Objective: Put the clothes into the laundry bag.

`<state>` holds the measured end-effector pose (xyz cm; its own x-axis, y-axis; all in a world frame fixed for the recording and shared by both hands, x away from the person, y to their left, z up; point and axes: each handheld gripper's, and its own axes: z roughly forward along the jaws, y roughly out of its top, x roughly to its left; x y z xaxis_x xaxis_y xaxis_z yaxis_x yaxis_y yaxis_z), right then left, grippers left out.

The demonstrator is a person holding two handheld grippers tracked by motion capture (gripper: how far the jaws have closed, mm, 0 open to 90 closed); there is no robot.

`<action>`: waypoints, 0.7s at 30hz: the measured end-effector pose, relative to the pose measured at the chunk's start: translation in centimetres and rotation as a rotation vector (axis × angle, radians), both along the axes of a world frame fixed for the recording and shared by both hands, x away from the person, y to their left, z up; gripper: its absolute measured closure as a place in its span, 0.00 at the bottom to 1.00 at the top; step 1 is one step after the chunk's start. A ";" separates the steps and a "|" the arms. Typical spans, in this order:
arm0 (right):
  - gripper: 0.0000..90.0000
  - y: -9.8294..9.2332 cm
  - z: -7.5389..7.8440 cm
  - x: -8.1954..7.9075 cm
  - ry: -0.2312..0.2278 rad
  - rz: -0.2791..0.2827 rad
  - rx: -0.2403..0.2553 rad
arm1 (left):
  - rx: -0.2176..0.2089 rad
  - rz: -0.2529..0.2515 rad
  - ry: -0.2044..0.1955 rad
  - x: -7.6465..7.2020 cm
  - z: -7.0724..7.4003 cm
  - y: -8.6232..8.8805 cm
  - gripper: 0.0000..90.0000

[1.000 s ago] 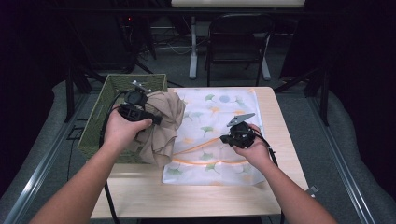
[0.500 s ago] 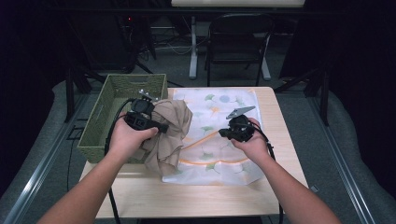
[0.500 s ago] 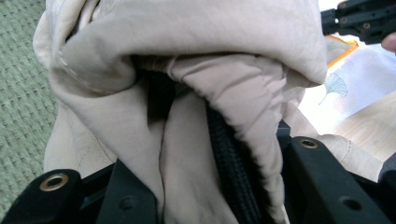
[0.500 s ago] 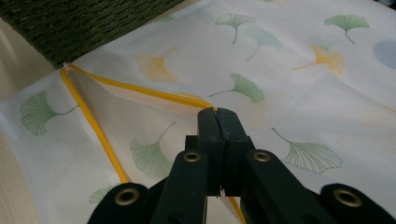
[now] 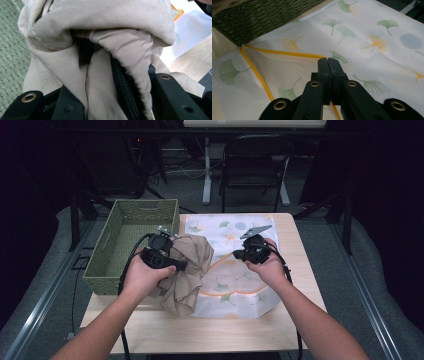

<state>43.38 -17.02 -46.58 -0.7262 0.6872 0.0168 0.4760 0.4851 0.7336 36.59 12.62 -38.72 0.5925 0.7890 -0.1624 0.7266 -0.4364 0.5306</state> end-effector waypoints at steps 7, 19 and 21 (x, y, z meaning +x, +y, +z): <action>1.00 0.1 0.5 0.4 0.004 -0.011 0.027 | -0.015 -0.022 -0.002 -0.5 -0.7 -0.9 0.67; 1.00 -0.1 1.4 1.3 -0.005 -0.030 0.063 | -0.019 -0.067 0.004 -1.5 -2.0 -2.4 0.67; 1.00 -0.1 1.3 1.4 0.006 -0.033 0.066 | -0.026 -0.065 0.006 -1.7 -2.1 -2.5 0.67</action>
